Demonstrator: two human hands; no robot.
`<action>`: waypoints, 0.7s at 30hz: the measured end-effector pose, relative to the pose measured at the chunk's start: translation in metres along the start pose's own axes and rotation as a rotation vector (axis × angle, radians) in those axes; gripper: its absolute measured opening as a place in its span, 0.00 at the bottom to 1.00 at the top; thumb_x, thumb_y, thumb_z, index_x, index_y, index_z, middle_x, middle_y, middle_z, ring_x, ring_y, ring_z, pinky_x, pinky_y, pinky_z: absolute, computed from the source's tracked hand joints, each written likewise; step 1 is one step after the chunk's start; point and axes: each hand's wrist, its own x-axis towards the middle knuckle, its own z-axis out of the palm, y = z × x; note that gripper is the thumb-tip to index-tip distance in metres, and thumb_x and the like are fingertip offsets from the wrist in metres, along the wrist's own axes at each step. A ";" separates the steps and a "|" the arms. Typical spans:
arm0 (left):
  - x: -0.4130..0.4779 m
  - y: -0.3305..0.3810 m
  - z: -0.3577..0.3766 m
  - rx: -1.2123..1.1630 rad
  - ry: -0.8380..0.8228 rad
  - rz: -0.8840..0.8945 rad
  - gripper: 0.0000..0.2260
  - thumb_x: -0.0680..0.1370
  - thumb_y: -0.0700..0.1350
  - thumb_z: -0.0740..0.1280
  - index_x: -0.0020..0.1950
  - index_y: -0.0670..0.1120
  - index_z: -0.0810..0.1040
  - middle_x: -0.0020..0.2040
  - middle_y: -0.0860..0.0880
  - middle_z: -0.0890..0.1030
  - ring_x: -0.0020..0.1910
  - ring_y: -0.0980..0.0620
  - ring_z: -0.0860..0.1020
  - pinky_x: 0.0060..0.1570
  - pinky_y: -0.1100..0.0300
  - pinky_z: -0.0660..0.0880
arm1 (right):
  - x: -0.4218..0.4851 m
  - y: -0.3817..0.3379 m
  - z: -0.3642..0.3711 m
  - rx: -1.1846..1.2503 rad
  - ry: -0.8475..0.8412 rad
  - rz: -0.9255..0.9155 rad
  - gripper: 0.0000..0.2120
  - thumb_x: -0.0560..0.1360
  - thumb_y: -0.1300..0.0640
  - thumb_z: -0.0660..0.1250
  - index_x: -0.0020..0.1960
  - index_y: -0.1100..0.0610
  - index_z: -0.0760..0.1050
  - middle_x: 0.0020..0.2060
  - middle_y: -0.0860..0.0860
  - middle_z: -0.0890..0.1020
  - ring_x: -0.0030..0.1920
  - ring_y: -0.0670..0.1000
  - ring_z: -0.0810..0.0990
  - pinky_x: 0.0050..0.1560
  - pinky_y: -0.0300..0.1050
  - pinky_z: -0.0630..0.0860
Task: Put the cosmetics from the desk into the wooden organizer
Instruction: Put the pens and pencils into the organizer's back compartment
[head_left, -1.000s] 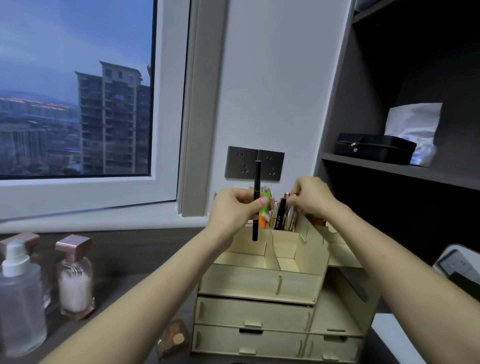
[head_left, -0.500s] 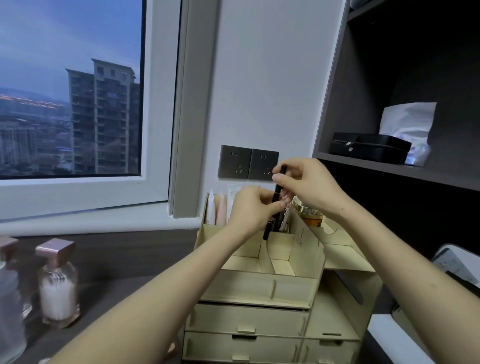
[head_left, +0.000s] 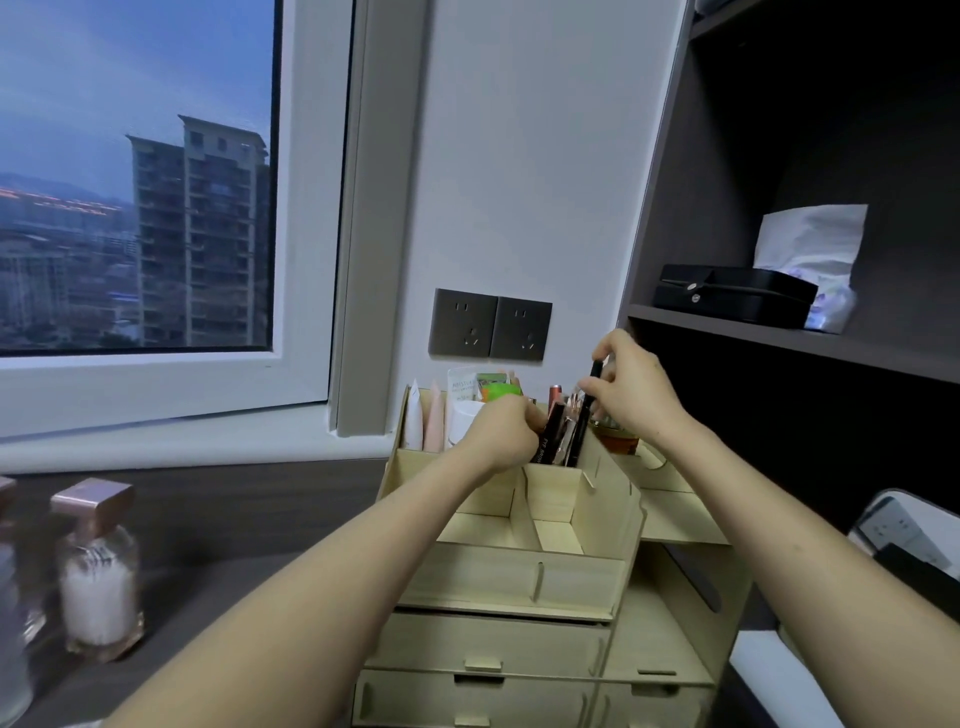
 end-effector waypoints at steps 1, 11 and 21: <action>0.000 0.001 0.000 0.002 -0.003 0.004 0.21 0.71 0.25 0.55 0.58 0.37 0.79 0.58 0.39 0.80 0.58 0.42 0.77 0.59 0.50 0.76 | 0.001 0.003 0.004 -0.043 -0.025 0.006 0.10 0.74 0.58 0.69 0.51 0.55 0.69 0.39 0.54 0.80 0.40 0.54 0.81 0.44 0.52 0.80; -0.003 -0.005 -0.003 -0.057 0.013 -0.025 0.18 0.73 0.27 0.56 0.57 0.37 0.79 0.60 0.41 0.79 0.59 0.46 0.75 0.59 0.56 0.73 | 0.000 0.003 0.001 -0.440 0.008 -0.084 0.09 0.74 0.51 0.68 0.52 0.52 0.82 0.50 0.51 0.83 0.56 0.53 0.76 0.49 0.47 0.73; -0.077 -0.016 -0.061 -0.072 0.095 0.018 0.12 0.74 0.29 0.60 0.52 0.36 0.80 0.48 0.41 0.82 0.49 0.46 0.81 0.61 0.52 0.76 | -0.100 -0.068 -0.018 -0.261 0.038 -0.357 0.09 0.76 0.53 0.65 0.50 0.51 0.83 0.44 0.48 0.84 0.47 0.51 0.77 0.47 0.45 0.71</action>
